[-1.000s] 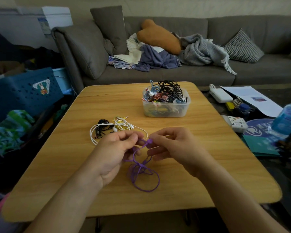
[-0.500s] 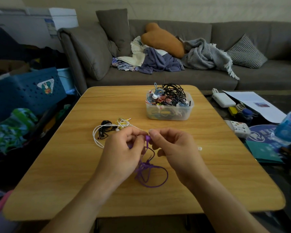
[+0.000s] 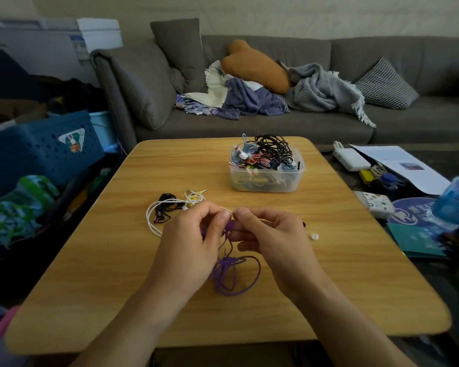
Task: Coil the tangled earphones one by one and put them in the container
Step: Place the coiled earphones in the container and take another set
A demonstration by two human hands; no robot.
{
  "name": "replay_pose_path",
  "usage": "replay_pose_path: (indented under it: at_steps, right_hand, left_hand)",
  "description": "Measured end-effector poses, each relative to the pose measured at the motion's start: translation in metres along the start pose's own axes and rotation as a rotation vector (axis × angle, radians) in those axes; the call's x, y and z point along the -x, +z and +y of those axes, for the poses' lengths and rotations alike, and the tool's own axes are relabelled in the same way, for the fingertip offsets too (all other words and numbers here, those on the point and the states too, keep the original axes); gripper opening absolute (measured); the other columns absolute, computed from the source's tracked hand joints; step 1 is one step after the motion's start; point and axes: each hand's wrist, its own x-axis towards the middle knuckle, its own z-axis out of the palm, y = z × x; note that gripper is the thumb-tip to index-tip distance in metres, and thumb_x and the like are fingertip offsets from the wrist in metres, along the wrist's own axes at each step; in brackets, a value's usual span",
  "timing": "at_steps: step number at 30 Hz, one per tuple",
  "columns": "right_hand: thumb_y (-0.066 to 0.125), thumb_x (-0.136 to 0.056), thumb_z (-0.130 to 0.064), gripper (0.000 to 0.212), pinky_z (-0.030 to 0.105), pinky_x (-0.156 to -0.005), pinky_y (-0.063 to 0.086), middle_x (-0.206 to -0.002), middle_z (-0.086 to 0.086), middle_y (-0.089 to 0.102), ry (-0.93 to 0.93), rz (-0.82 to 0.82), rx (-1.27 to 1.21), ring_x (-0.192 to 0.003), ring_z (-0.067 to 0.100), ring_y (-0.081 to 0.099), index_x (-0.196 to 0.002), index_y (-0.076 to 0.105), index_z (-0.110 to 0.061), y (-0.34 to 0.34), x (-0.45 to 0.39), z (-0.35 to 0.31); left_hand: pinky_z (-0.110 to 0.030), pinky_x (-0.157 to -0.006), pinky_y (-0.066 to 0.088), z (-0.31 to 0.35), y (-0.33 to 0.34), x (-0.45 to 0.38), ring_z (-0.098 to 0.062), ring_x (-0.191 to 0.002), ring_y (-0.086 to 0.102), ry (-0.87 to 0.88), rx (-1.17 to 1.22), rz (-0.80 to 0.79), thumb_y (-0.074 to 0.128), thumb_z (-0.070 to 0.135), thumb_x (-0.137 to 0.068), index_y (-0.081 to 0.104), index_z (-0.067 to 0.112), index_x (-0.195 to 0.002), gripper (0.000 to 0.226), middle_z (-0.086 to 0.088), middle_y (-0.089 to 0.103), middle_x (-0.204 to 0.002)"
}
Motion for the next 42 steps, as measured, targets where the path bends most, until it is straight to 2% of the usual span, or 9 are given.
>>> replay_pose_path:
  at_steps: [6,10,14,20,25,31,35,38,42]
  right_hand:
    - [0.071,-0.087,-0.009,0.006,0.029,-0.062,0.058,-0.077,0.016,0.074,-0.054,-0.035,0.009,-0.063,0.018,0.066,-0.087,0.077,-0.007,0.002,0.002,0.002]
    - [0.072,-0.087,-0.011,0.008,0.028,-0.062,0.058,-0.072,0.010,0.074,-0.119,0.021,0.055,-0.060,0.015,0.065,-0.089,0.077,-0.006,0.003,0.000,0.002]
    - [0.071,-0.089,-0.016,0.009,0.029,-0.061,0.057,-0.068,0.008,0.073,-0.136,0.079,0.073,-0.060,0.015,0.065,-0.085,0.078,-0.011,0.005,0.001,0.002]
    - [0.067,-0.092,-0.024,0.017,0.031,-0.058,0.052,-0.073,0.006,0.073,-0.080,0.073,0.101,-0.065,0.015,0.066,-0.086,0.078,-0.012,0.007,0.003,-0.002]
    - [0.065,-0.093,-0.026,0.020,0.030,-0.062,0.052,-0.075,0.003,0.074,-0.098,0.021,0.171,-0.068,0.012,0.065,-0.084,0.079,-0.015,0.006,0.005,-0.004]
    - [0.070,-0.089,-0.017,0.017,0.028,-0.065,0.052,-0.080,0.008,0.072,0.008,-0.042,-0.065,-0.070,0.016,0.062,-0.100,0.075,-0.006,0.002,0.002,-0.004]
    - [0.072,-0.077,-0.009,0.036,0.024,-0.062,0.054,-0.078,0.010,0.069,0.111,-0.122,-0.216,-0.067,0.015,0.062,-0.111,0.068,0.003,-0.003,0.001,-0.009]
    - [0.072,-0.071,-0.009,0.036,0.024,-0.063,0.055,-0.079,0.009,0.069,0.191,-0.209,-0.261,-0.066,0.013,0.063,-0.106,0.069,-0.001,-0.008,-0.001,-0.015]
    - [0.068,-0.072,-0.004,0.018,0.024,-0.063,0.057,-0.078,0.009,0.071,0.260,-0.314,-0.305,-0.065,0.013,0.065,-0.088,0.078,-0.008,-0.015,-0.002,-0.019]
  left_hand:
    - [-0.016,-0.052,0.039,-0.002,-0.001,-0.001,-0.002,-0.049,0.054,-0.015,-0.014,0.008,0.055,0.021,-0.097,0.065,0.023,-0.081,0.018,0.019,0.059,-0.055]
    - [-0.022,-0.050,0.044,0.004,-0.002,-0.001,-0.010,-0.045,0.054,-0.109,0.198,-0.024,0.055,0.032,-0.092,0.069,0.017,-0.088,0.022,-0.001,0.061,-0.052]
    - [-0.024,-0.053,0.050,0.008,-0.002,0.000,-0.014,-0.049,0.059,-0.178,0.367,-0.060,0.070,0.021,-0.084,0.071,0.020,-0.093,0.010,-0.002,0.073,-0.075]
    - [-0.019,-0.055,0.049,0.005,-0.004,-0.001,-0.010,-0.055,0.064,-0.089,0.286,-0.009,0.068,0.011,-0.087,0.068,0.026,-0.112,0.029,0.006,0.071,-0.085]
    - [-0.010,-0.060,0.045,0.005,-0.001,0.000,0.003,-0.061,0.061,0.006,0.188,-0.018,0.065,0.008,-0.089,0.072,0.026,-0.104,0.025,0.009,0.070,-0.085]
    - [-0.016,-0.068,0.045,0.000,-0.002,-0.002,0.000,-0.068,0.061,0.051,0.115,0.000,0.064,0.015,-0.090,0.074,0.026,-0.105,0.021,0.017,0.067,-0.091]
    - [-0.012,-0.066,0.043,0.001,-0.004,-0.001,0.003,-0.067,0.060,0.076,0.094,-0.027,0.065,0.013,-0.090,0.074,0.025,-0.107,0.023,0.016,0.068,-0.095]
    - [-0.011,-0.062,0.044,0.005,-0.004,0.000,0.001,-0.063,0.062,0.002,0.192,-0.013,0.068,0.013,-0.087,0.070,0.026,-0.111,0.027,0.011,0.070,-0.090]
    - [-0.018,-0.057,0.047,0.011,-0.005,0.000,-0.008,-0.054,0.061,-0.070,0.367,-0.016,0.070,0.009,-0.083,0.069,0.014,-0.093,0.011,0.002,0.072,-0.079]
